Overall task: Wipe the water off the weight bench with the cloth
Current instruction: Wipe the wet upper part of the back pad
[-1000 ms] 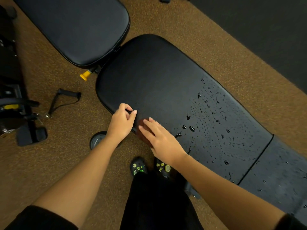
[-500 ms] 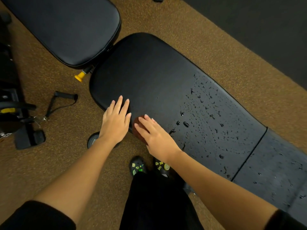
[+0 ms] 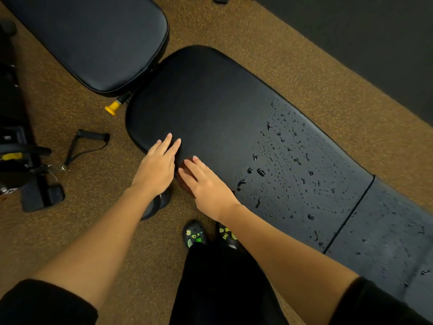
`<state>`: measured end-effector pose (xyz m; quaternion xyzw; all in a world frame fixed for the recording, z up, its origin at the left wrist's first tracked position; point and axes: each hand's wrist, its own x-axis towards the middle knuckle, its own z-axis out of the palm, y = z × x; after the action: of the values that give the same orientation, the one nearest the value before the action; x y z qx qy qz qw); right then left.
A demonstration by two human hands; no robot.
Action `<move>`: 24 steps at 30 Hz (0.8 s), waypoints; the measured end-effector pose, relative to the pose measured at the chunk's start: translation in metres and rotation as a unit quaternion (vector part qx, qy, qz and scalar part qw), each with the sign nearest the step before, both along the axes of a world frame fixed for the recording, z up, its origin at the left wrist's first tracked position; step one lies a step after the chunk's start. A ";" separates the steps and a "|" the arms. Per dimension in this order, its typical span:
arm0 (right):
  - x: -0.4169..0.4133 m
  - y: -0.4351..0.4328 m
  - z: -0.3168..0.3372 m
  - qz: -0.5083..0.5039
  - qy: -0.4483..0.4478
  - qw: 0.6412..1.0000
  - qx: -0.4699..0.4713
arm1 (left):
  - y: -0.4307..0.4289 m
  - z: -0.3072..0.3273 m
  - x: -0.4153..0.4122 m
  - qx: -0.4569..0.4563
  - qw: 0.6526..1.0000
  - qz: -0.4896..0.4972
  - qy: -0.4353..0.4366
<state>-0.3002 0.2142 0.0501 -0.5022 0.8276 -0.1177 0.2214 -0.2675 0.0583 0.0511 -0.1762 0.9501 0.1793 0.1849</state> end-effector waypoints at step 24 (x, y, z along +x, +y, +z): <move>-0.036 0.043 0.088 -0.508 -0.581 0.572 -0.277 | 0.102 0.089 -0.050 0.532 0.793 0.295 0.000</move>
<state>-0.3364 0.2572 0.1377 0.1407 0.5671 -0.7010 0.4089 -0.3176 0.1605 0.1405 -0.3220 0.6061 0.7027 0.1877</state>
